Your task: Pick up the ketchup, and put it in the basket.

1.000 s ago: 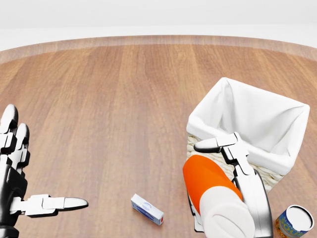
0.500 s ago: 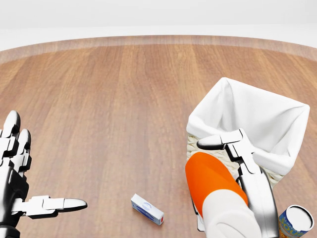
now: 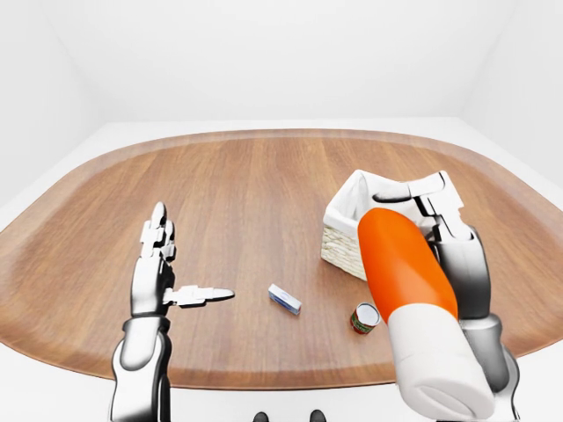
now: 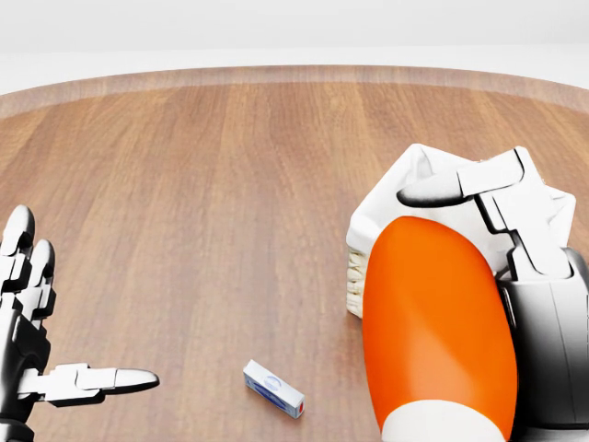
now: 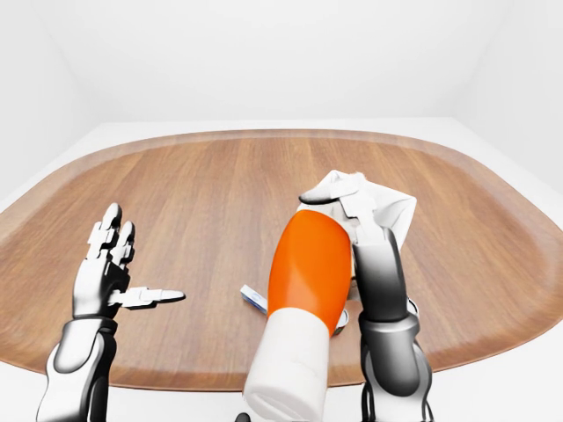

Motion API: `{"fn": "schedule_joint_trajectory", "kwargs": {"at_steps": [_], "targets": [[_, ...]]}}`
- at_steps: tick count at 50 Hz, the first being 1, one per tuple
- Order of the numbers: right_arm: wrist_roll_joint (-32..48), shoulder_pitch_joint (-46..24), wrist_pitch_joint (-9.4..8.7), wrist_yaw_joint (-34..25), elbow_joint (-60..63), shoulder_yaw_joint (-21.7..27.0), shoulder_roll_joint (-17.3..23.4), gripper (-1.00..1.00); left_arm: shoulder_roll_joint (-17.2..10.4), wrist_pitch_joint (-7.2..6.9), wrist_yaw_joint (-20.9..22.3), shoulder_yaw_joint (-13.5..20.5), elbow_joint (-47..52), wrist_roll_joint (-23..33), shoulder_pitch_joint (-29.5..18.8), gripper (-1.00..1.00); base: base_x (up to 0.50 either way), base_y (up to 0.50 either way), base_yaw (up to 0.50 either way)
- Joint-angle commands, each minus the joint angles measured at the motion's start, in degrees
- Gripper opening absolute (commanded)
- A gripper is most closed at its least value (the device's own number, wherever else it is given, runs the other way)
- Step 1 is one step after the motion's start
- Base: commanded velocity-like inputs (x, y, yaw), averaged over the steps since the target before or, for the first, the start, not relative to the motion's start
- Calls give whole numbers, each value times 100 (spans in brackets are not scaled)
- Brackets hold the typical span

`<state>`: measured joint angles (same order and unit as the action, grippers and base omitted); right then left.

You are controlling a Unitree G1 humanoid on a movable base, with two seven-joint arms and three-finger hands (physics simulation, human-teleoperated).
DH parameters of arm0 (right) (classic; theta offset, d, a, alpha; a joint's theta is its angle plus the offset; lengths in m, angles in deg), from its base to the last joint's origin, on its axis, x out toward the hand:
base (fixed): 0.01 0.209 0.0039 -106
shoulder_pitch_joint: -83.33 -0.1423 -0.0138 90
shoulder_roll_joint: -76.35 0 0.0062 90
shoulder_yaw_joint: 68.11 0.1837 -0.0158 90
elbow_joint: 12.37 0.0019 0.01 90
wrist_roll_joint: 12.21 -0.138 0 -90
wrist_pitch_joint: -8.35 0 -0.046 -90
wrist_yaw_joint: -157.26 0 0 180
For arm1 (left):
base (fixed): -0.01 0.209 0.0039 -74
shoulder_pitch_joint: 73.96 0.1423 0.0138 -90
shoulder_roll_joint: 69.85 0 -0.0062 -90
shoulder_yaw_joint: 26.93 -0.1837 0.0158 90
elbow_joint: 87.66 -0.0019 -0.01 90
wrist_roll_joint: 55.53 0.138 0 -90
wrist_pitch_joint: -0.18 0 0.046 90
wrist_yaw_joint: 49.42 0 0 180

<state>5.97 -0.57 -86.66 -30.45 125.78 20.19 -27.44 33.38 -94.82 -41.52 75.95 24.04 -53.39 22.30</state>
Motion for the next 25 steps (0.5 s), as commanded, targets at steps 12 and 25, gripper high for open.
{"fn": "schedule_joint_trajectory", "kwargs": {"at_steps": [12,25], "targets": [[432,-1148,0,-612,-47,1011,329,-100,-5,0,4,-10,-47,23,-1,100,0,0,0],[457,-1970,0,-802,-982,1623,1005,-100,-6,0,13,4,-63,17,-11,100,0,0,0]]}}
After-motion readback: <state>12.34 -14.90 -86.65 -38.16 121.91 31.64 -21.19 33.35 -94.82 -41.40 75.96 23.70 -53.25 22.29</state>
